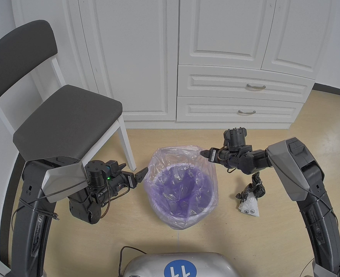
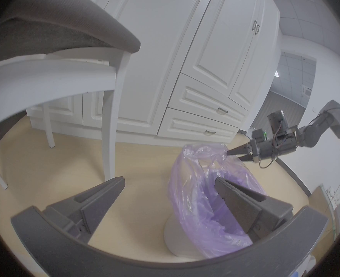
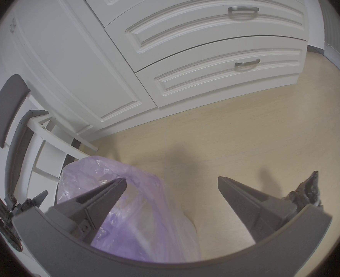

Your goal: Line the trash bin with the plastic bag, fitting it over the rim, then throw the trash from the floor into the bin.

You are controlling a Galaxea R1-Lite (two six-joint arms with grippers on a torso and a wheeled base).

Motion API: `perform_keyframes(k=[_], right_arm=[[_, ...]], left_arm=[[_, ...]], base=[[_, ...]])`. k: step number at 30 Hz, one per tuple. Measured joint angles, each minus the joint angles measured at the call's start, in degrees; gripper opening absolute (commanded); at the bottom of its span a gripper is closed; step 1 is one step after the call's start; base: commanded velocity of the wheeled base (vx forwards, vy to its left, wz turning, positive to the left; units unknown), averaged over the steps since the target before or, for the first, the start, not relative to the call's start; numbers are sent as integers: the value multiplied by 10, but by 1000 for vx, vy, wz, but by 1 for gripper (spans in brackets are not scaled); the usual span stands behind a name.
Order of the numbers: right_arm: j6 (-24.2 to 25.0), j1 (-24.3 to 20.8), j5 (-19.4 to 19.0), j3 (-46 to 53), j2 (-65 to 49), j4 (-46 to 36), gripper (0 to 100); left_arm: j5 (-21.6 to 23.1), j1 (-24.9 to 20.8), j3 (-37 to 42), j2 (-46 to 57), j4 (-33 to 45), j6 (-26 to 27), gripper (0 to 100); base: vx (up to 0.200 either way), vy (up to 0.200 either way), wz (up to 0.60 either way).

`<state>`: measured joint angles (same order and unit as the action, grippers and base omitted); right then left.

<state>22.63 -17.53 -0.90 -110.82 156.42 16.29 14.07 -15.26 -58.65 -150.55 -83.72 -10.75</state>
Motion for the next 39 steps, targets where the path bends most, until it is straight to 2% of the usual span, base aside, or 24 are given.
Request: perform_keyframes(k=[2,5,11,16,23,39], right_arm=[[-11,0,0,27,-18,0,100],[-53,5,0,70,-44,8,100],[-113,19,1,149,-79,81,100],[-151,24,1,183,-91,104,100],[-134,22,1,193,-76,153,100],[-117,25,1,133,-8,168,100]], left_arm=[[2,0,-1,-2,9,0,100],[4,0,-8,-4,32,0,100],[5,1,-35,-4,80,-1,100],[2,0,-78,-7,100,-19,100],[2,-5,-100,-15,106,-62,100],[19,11,-177,-51,196,-61,100]], base=[[0,0,0],[0,0,0],[0,0,0],[0,0,0],[0,0,0],[0,0,0]])
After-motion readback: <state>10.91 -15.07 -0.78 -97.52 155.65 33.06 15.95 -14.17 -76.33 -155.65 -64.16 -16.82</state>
